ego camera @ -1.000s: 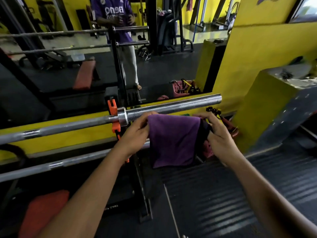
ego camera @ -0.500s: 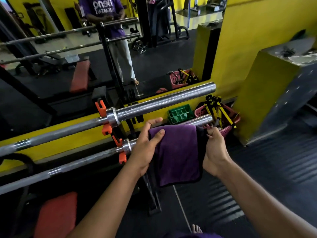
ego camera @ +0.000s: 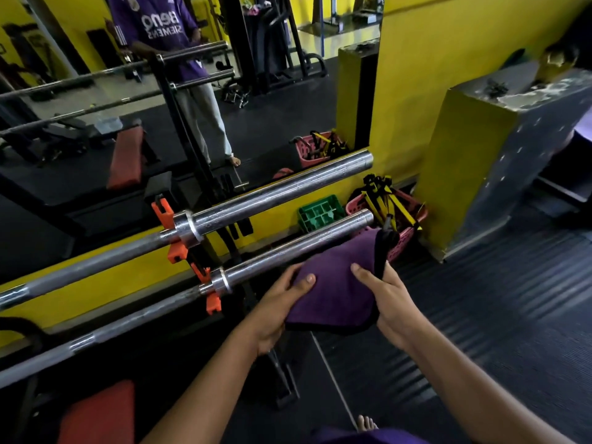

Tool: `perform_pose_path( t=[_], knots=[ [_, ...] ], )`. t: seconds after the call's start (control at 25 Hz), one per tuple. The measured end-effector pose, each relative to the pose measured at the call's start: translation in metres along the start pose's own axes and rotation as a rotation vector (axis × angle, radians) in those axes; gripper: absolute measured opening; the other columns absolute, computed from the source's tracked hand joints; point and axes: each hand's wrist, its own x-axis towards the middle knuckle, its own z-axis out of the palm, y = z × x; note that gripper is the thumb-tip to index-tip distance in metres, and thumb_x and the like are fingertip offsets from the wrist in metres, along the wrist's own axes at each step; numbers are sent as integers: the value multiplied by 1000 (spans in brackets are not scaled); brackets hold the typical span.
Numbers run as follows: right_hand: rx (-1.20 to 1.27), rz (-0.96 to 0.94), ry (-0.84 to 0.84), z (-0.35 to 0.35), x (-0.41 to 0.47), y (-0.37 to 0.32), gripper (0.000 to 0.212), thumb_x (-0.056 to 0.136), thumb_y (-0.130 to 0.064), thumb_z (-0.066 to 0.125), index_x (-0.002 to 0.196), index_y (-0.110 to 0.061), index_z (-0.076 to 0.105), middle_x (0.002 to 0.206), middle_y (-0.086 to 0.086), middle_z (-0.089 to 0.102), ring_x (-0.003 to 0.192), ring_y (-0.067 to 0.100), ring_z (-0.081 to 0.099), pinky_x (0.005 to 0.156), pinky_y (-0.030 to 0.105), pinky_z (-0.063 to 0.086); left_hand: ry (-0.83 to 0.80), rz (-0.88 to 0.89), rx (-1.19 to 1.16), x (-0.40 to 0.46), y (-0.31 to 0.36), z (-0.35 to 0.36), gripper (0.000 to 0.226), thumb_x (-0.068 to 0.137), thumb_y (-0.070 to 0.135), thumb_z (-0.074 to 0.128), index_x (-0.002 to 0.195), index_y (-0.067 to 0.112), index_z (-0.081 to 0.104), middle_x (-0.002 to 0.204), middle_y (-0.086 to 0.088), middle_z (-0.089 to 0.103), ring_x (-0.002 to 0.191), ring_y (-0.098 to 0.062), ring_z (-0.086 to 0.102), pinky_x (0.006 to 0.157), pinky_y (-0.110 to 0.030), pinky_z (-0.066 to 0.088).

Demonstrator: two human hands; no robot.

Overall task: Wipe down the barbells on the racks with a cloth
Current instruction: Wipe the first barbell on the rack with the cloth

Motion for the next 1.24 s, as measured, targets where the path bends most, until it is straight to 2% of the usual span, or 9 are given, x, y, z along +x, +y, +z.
perform_pose_path(
  t=[0.16,0.32,0.44,0.56,0.64,0.8,0.96,1.12,1.24],
  knots=[
    [110,33,21,-11,-7,-12,39,82,-16,69,120,-11,67,120,15,72,105,28,71,83,37,61,38,144,172,5,-1,9,32,95,40,58,126,32,62,124,9,71,114,-12,67,90,-24,52],
    [184,119,76,-12,-6,-15,55,81,-30,70,132,-10,62,123,16,71,111,36,68,91,48,58,53,330,572,10,8,15,25,103,54,45,124,47,54,123,28,63,116,3,59,97,-23,47],
    [189,87,69,-8,2,-28,52,81,-27,69,129,-9,66,120,17,72,109,36,69,90,46,56,126,386,731,15,22,17,21,104,53,41,124,55,48,122,39,55,110,10,54,87,-13,42],
    [250,28,91,-15,19,-49,48,84,-28,66,129,-9,65,121,14,72,105,32,71,89,43,56,206,589,1051,35,40,-6,40,100,64,34,129,43,54,123,19,66,109,-6,63,87,-30,51],
    [275,-2,109,-27,32,-61,52,87,-32,68,135,-13,61,126,11,70,113,31,69,98,47,53,249,697,1186,52,63,-37,48,100,60,31,133,37,58,129,13,64,117,-10,60,94,-35,51],
    [233,-63,185,-44,46,-70,57,83,-36,74,136,-17,61,128,7,70,117,28,67,102,47,50,267,804,1427,81,104,-88,65,101,50,33,158,21,31,159,-1,40,143,-16,40,119,-35,33],
    [6,-267,255,-25,70,-95,40,98,-28,64,137,-25,57,128,-1,69,113,18,67,97,40,52,76,616,1703,114,124,-102,68,107,45,37,161,29,0,165,17,-9,149,1,2,120,-18,1],
    [-382,-438,243,-8,108,-116,55,105,-38,50,156,-29,31,144,-5,53,125,15,54,102,36,45,8,627,1742,136,112,-120,67,107,44,34,154,49,-13,161,30,-15,150,-1,17,117,-32,36],
    [-815,-505,210,-4,159,-123,64,105,-55,36,159,-26,20,153,1,41,137,22,41,106,35,34,0,688,1703,136,112,-121,63,105,43,30,157,42,-5,162,26,-10,149,-4,23,113,-24,34]
  ],
)
